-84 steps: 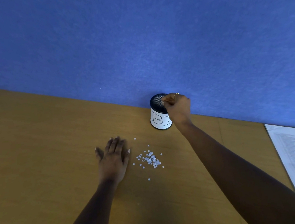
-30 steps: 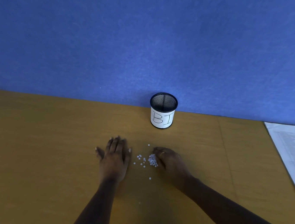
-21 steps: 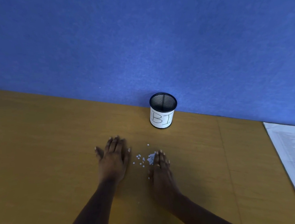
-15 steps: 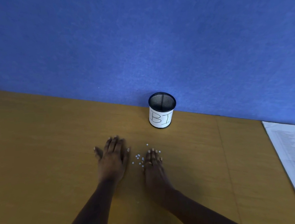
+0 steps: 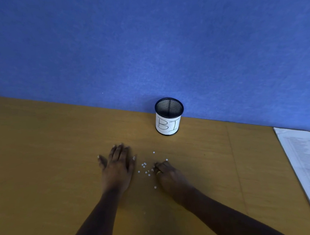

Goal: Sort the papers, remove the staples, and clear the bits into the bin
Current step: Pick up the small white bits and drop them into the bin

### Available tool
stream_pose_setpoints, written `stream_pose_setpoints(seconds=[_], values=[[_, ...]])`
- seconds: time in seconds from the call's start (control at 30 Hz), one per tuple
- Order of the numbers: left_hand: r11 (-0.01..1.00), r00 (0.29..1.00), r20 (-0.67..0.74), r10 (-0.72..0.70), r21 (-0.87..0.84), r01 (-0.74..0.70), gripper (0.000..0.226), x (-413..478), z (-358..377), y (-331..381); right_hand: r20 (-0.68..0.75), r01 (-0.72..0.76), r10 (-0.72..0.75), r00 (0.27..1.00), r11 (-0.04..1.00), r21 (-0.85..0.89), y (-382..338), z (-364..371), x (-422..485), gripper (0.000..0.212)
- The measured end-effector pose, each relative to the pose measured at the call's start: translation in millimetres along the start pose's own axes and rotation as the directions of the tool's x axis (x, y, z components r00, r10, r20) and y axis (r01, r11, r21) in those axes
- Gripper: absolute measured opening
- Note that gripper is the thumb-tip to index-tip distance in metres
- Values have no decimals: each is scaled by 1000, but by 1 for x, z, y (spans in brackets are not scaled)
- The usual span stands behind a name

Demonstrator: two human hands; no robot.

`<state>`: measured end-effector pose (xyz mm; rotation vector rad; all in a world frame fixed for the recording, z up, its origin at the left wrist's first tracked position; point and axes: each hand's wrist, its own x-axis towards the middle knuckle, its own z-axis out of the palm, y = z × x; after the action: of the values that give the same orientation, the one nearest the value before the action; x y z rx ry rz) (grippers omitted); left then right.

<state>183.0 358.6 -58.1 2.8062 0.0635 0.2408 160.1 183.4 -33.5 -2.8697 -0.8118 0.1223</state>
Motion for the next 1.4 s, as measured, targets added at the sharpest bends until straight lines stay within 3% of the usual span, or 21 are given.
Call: stream_pose_setpoints(seconds=[0.17,0.27,0.33,0.4,0.57,0.73,0.83,1.0,1.1,1.3,1.4], values=[[1000,1000,-2,0,-3,0,75,1,0,0,-45,40,-41,998,999,-26,5,1,3,31],[1000,1000,6,1,1,-1,77,0,1,-1,-99,-9,22,995,992,129,4,-4,5,13],[1000,1000,8,3,-4,-3,77,0,1,-1,-82,-80,107,991,957,280,5,-10,8,21],[1000,1000,11,-2,-6,2,78,0,0,0,-45,-188,226,973,892,410,5,-17,7,29],[1000,1000,2,4,-18,-4,76,0,0,1,-24,-349,483,875,666,660,7,-22,9,26],[1000,1000,0,5,-19,-5,76,0,0,0,73,-418,566,821,508,753,16,-25,12,19],[1000,1000,-3,9,-9,-9,75,1,1,0,181,-453,621,763,313,835,20,-27,14,17],[1000,1000,-7,2,-3,-2,75,0,1,0,321,-348,560,764,-62,936,26,-52,22,14],[1000,1000,-7,1,-3,-1,76,0,1,-1,291,-208,534,794,-211,955,31,-79,34,13],[1000,1000,-17,0,-7,0,73,0,2,0,203,-58,615,762,-248,967,58,-124,65,8],[1000,1000,-19,3,-3,-3,73,0,2,0,160,-55,687,709,-172,984,72,-132,77,13]])
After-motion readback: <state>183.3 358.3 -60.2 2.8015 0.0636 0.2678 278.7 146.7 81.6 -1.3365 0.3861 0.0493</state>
